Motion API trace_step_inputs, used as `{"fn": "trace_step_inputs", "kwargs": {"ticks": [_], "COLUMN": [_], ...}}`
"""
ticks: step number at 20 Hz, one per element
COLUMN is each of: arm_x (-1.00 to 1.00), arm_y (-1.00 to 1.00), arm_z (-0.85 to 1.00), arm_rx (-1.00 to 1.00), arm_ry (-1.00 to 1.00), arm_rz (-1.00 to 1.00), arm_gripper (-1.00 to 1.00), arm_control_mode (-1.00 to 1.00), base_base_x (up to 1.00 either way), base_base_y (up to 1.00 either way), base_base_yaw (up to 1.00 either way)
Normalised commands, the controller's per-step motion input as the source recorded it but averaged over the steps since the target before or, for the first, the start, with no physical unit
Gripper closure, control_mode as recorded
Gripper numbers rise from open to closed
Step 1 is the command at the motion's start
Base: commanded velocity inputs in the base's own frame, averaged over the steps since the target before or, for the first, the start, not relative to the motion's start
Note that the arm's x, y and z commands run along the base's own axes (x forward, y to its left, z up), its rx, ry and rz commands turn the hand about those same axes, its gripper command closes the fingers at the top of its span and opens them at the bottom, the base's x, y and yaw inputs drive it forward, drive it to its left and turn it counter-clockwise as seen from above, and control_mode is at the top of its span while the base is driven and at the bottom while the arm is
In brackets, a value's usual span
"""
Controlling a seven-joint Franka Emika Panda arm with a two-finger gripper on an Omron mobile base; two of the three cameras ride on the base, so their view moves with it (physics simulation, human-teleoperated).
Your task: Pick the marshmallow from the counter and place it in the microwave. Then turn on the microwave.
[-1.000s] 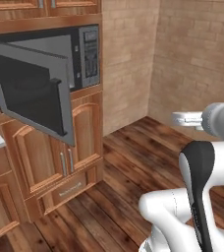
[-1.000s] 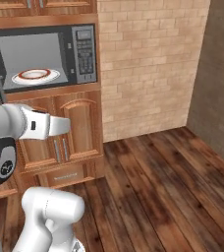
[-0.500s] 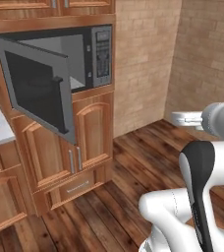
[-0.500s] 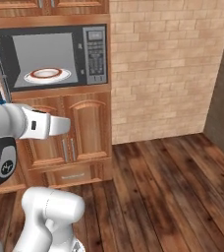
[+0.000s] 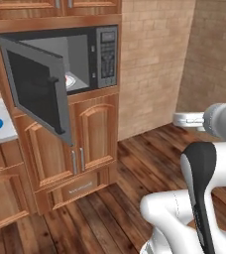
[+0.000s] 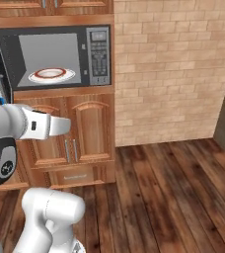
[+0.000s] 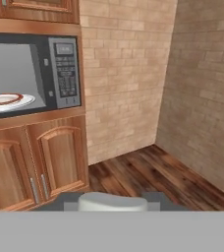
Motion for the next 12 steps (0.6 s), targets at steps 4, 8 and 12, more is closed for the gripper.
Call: {"fn": "trace_step_inputs", "kwargs": {"ticks": [4,8,12], "arm_x": [0.0,0.0,0.0], "arm_y": [0.0,0.0,0.0], "arm_z": [0.0,0.0,0.0], "arm_rx": [0.0,0.0,0.0], "arm_ry": [0.0,0.0,0.0], "arm_rz": [0.0,0.0,0.0], "arm_gripper": [1.0,1.0,1.0], "arm_control_mode": [1.0,1.0,1.0], "base_base_x": [0.12,0.13,0.17], "base_base_y": [-0.32,-0.28,-0.25], "base_base_yaw": [0.24,0.25,0.25]}}
